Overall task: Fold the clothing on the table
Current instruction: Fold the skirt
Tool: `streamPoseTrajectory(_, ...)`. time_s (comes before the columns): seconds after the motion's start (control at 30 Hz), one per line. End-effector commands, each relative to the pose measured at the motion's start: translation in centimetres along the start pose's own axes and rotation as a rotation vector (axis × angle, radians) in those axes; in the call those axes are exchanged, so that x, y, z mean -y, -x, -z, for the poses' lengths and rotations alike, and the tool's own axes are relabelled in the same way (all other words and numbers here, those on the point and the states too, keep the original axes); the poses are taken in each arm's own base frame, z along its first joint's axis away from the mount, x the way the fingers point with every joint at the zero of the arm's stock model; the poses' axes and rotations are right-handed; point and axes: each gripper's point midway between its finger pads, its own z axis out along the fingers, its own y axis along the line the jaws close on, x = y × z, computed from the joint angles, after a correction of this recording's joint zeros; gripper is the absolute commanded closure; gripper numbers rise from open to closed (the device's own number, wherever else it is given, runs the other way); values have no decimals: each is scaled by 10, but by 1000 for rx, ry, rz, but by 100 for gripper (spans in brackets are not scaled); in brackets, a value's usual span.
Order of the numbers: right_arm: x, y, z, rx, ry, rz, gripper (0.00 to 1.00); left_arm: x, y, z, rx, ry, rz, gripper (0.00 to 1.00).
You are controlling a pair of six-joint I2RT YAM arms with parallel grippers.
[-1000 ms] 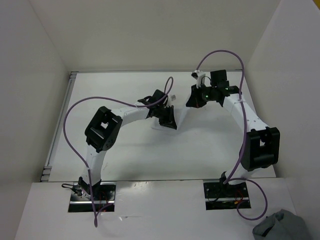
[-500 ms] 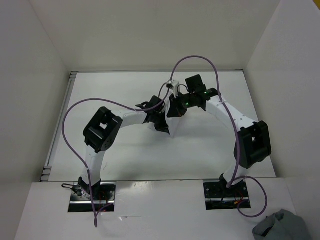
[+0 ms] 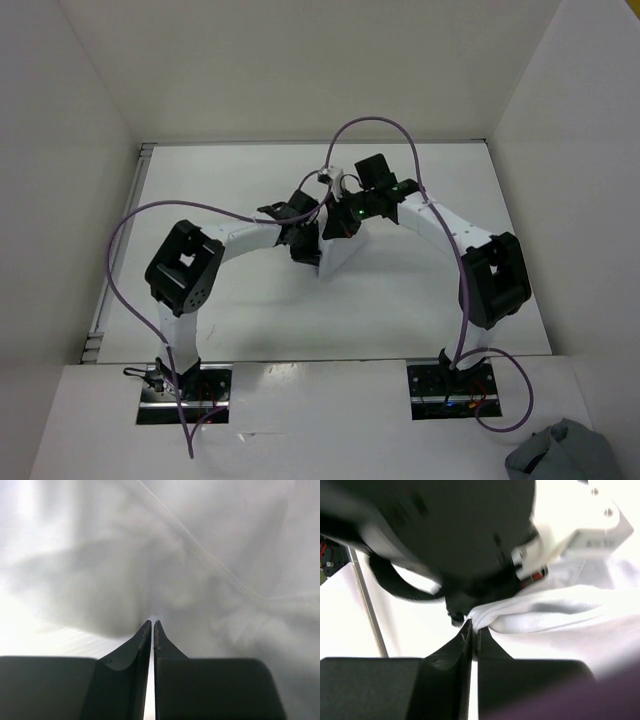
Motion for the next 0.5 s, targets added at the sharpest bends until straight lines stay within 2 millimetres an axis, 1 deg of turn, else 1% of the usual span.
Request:
streamPoseTrajectory(0.0, -5, 20, -2, 47, 16, 60, 100, -1, 42, 44, 152, 33, -45, 90)
streamPoseTrajectory(0.03, -7, 20, -4, 42, 15, 66, 100, -5, 50, 56, 188, 38, -33, 89)
streamPoseTrajectory(0.07, -7, 22, -4, 49, 14, 72, 100, -10, 45, 58, 187, 50, -31, 89)
streamPoseTrajectory(0.1, -5, 19, -7, 41, 16, 65, 100, -14, 50, 64, 210, 53, -22, 89)
streamPoseTrajectory(0.13, -5, 23, -6, 48, 14, 71, 100, -18, 58, 76, 255, 66, -14, 89)
streamPoseTrajectory(0.17, -7, 19, -11, 36, 23, 68, 100, -21, 59, 81, 273, 79, -2, 88)
streamPoseTrajectory(0.2, -4, 20, -14, 32, 24, 66, 100, -29, 66, 89, 301, 101, 15, 88)
streamPoseTrajectory(0.23, -4, 25, -13, 41, 22, 73, 100, -40, 74, 101, 350, 131, 35, 86)
streamPoseTrajectory(0.27, -2, 21, -17, 31, 24, 65, 100, -46, 79, 108, 376, 141, 48, 84)
streamPoseTrajectory(0.3, 0, 22, -19, 30, 25, 54, 100, -50, 84, 116, 404, 135, 60, 80)
streamPoseTrajectory(0.33, -4, 27, -20, 37, 31, 69, 100, -60, 85, 116, 401, 152, 62, 80)
streamPoseTrajectory(0.37, -2, 26, -23, 35, 31, 67, 100, -75, 90, 118, 408, 173, 94, 80)
streamPoseTrajectory(0.4, 1, 28, -26, 35, 31, 67, 100, -81, 93, 120, 413, 182, 98, 80)
streamPoseTrajectory(0.43, -3, 35, -29, 41, 38, 83, 100, -85, 93, 118, 402, 179, 107, 80)
streamPoseTrajectory(0.47, 1, 37, -31, 41, 29, 84, 100, -88, 94, 119, 401, 177, 106, 80)
